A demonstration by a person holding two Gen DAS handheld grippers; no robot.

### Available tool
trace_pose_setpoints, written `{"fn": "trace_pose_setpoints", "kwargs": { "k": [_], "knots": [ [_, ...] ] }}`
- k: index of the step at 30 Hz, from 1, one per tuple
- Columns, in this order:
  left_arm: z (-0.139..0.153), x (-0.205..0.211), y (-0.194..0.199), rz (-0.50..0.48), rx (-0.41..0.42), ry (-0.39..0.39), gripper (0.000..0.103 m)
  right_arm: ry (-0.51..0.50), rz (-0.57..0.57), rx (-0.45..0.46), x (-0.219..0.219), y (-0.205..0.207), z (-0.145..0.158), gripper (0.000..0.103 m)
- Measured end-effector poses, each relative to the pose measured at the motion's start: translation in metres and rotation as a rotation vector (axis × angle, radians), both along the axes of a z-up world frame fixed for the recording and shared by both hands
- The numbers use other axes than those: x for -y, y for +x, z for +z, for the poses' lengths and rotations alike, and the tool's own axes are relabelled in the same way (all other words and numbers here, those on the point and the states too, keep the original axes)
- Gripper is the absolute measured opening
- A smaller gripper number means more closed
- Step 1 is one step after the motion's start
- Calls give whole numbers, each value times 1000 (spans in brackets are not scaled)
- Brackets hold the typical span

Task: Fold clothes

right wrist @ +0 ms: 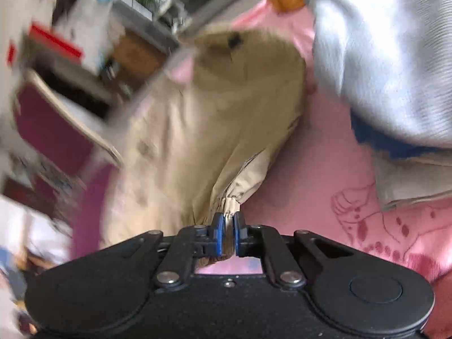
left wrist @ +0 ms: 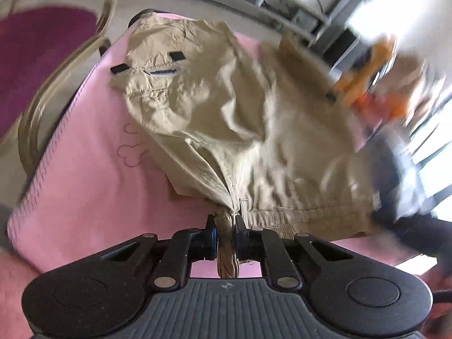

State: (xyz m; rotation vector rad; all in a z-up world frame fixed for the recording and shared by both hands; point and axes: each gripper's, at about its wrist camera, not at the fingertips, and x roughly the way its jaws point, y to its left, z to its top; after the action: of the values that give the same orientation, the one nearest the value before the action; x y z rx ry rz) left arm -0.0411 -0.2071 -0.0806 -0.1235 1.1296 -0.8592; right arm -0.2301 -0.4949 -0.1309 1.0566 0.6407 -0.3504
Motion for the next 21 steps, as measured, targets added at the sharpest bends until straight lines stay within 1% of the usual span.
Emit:
{"fn": "trace_pose_setpoints", "kwargs": {
  "k": [2,4,6,7,8,9,10,11,12,14,15,16,17,18,19,21],
  "knots": [
    [4,-7,3,35,-96,-9,10,27,-19,15,1,-9,18,8],
    [7,-13,6,70,-193,-8,11,54,-27,8,0,-15,25,8],
    [-14,-4,7,98,-231,82,13,52,-17,-52,-4,-12,16,8],
    [-27,2,7,112,-247,133,13,53,-13,-94,-6,-9,5,8],
    [-41,10,7,115,-241,183,14,55,-8,-143,-8,-4,-9,8],
    [-57,18,6,116,-228,232,25,45,-1,-199,-10,3,-26,8],
    [-58,22,2,107,-197,253,25,20,4,-253,-13,9,-40,8],
    [-57,26,-2,95,-163,266,31,-13,16,-300,-16,14,-52,12],
    [-55,29,-7,83,-128,279,36,-53,33,-325,-20,17,-54,13],
    [-43,30,-20,55,-13,324,36,-131,61,-338,-26,17,-43,19],
    [-37,30,-27,40,47,347,38,-173,66,-334,-26,16,-33,20],
    [-31,27,-33,34,106,361,38,-201,61,-318,-25,14,-24,29],
    [-27,26,-39,30,150,352,38,-214,53,-292,-23,11,-16,40],
    [-23,25,-45,27,191,338,38,-228,44,-267,-20,9,-8,43],
    [-23,29,-45,24,217,316,38,-242,36,-242,-18,6,0,43],
    [-24,41,-43,18,261,267,36,-214,53,-190,-13,17,0,43]
  ]
}}
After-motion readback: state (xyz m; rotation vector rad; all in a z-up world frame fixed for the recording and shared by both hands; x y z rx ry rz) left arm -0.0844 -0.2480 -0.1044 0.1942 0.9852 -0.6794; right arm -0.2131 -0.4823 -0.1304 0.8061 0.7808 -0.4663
